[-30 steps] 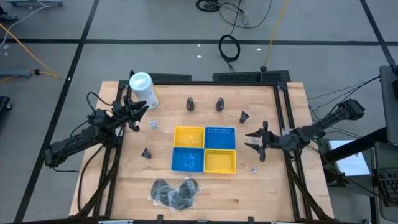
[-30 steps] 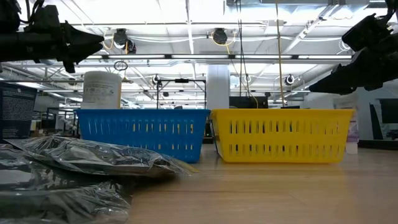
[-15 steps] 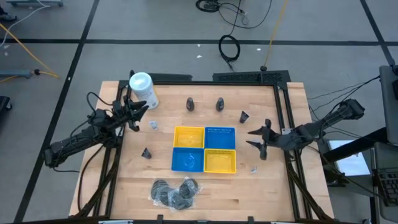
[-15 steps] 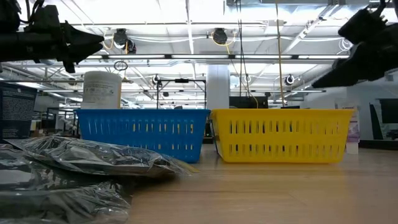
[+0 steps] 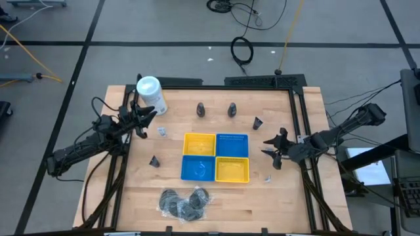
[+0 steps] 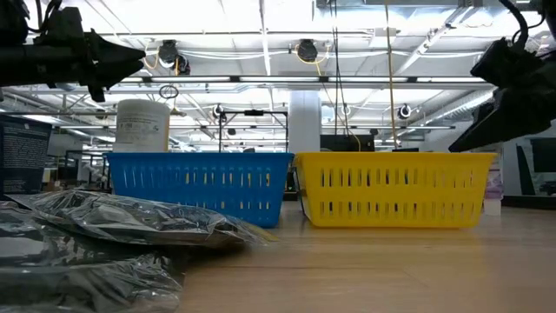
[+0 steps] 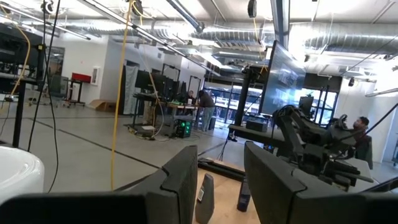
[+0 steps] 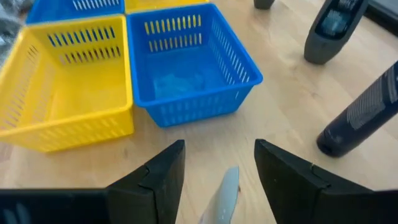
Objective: Pick & Place Travel size toiletries
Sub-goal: Put the white toothpaste into the left yellow bin
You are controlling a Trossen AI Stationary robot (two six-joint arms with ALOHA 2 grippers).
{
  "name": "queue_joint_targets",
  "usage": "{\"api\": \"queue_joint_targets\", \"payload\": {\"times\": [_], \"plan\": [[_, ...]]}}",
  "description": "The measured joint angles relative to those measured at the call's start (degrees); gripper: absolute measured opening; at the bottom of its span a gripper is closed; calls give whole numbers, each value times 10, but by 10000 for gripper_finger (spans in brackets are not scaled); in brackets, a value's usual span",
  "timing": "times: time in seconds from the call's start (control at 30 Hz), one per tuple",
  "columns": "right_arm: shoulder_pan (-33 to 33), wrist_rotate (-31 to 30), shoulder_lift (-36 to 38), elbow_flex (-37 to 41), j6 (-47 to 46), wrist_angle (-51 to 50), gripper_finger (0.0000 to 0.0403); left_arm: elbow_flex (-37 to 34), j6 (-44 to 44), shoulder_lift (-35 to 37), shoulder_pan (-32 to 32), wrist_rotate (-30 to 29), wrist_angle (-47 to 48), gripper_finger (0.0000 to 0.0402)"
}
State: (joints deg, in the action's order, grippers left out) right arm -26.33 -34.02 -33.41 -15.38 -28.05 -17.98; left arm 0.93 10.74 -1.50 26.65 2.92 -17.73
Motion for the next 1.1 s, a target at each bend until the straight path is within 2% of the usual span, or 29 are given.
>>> {"api": "queue_joint_targets", "payload": {"times": [0.27, 0.5, 0.8, 1.1], "plan": [[0, 11, -32, 0, -5, 9, 131, 0, 0, 0, 0, -6, 0, 131], [0, 14, -34, 0, 9, 36, 13, 0, 0, 0, 0, -8, 0, 131], [0, 25, -34, 0, 18, 42, 1, 0, 1, 0, 0, -8, 0, 131], [0, 26, -34, -3, 76, 133, 0, 0, 42, 0, 0, 0, 6, 131]]}}
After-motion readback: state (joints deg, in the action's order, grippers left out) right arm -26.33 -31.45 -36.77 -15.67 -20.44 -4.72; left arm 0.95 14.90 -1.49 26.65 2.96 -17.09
